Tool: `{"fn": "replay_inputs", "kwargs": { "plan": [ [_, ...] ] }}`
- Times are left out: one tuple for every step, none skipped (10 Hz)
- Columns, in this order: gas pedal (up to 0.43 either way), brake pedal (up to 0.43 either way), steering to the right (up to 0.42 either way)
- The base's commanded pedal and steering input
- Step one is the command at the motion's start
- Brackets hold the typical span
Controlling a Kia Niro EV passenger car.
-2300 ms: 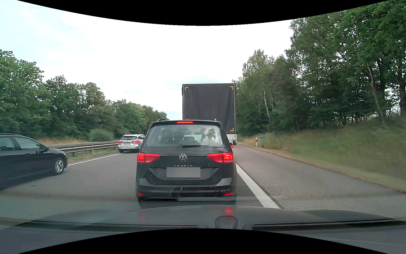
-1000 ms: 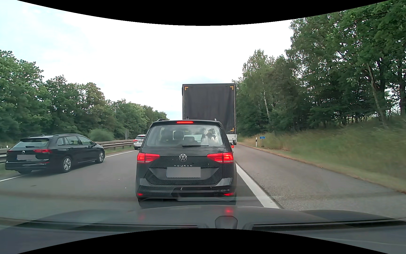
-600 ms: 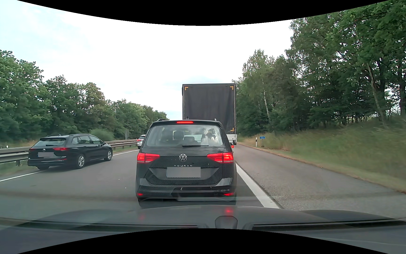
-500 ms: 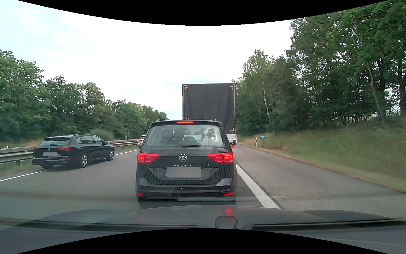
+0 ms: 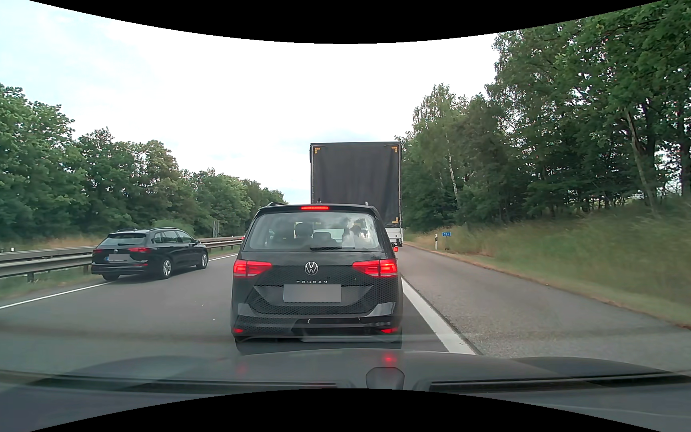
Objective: Follow the waypoints while adhering to traffic rules and regulations
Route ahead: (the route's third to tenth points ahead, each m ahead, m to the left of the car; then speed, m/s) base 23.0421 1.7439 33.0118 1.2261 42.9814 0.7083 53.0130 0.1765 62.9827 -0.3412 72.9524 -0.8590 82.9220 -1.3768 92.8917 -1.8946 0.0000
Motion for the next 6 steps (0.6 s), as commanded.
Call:
{"fn": "replay_inputs", "kwargs": {
  "plan": [
    [0.0, 0.244, -0.002],
    [0.0, 0.244, -0.002],
    [0.0, 0.244, -0.001],
    [0.0, 0.244, -0.002],
    [0.0, 0.244, -0.001],
    [0.0, 0.244, -0.002]
  ]
}}
